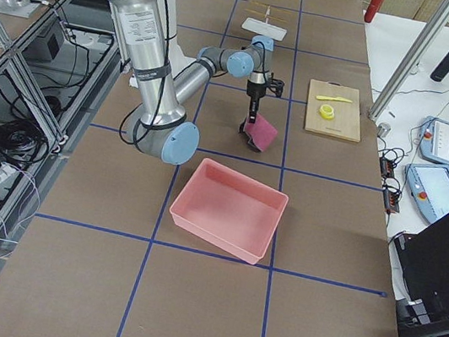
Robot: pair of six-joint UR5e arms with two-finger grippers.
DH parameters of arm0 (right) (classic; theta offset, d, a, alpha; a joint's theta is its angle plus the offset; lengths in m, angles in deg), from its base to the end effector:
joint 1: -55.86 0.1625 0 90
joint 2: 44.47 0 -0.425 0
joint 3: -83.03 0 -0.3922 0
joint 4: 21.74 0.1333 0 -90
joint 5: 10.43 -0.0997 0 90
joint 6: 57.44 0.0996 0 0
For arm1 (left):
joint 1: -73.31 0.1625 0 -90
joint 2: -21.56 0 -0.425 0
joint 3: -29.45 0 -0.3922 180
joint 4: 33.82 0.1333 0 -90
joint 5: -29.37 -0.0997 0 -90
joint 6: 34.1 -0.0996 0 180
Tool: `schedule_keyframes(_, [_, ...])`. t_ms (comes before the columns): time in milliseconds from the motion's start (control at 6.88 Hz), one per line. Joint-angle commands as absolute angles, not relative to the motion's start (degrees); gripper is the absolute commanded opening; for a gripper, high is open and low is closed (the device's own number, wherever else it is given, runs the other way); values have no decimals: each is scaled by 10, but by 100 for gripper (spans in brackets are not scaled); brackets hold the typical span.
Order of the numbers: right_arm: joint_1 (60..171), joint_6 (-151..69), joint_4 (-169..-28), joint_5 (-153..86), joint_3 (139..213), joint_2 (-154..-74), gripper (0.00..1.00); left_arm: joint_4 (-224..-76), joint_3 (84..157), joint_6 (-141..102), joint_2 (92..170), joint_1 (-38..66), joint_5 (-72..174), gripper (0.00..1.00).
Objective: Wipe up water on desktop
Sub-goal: 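Wipe the table surface with the pink cloth held in the right gripper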
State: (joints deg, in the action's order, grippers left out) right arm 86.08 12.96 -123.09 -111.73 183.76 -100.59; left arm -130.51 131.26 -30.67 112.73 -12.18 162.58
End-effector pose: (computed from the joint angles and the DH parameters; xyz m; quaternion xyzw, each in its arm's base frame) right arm -0.5070 -0.4270 0.2669 0.0344 -0.2980 0.0602 0.9520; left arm -0.0249 -0.5127 0.5341 0.1333 0.3729 0.0715 0.9154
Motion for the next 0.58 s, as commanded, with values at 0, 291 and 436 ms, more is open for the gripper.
schedule_keyframes(0, [814,326,-1177,-1105,1753,-869,0,-1304,1312,-307,1126,-123,1625,99])
schedule_keyframes(291, [796,386,-1151,-1054,1733,-849,0,-1305,1312,-307,1120,-123,1626,99])
schedule_keyframes(436, [797,371,-1155,-1062,1772,-906,0,-1306,1312,-307,1119,-123,1626,98])
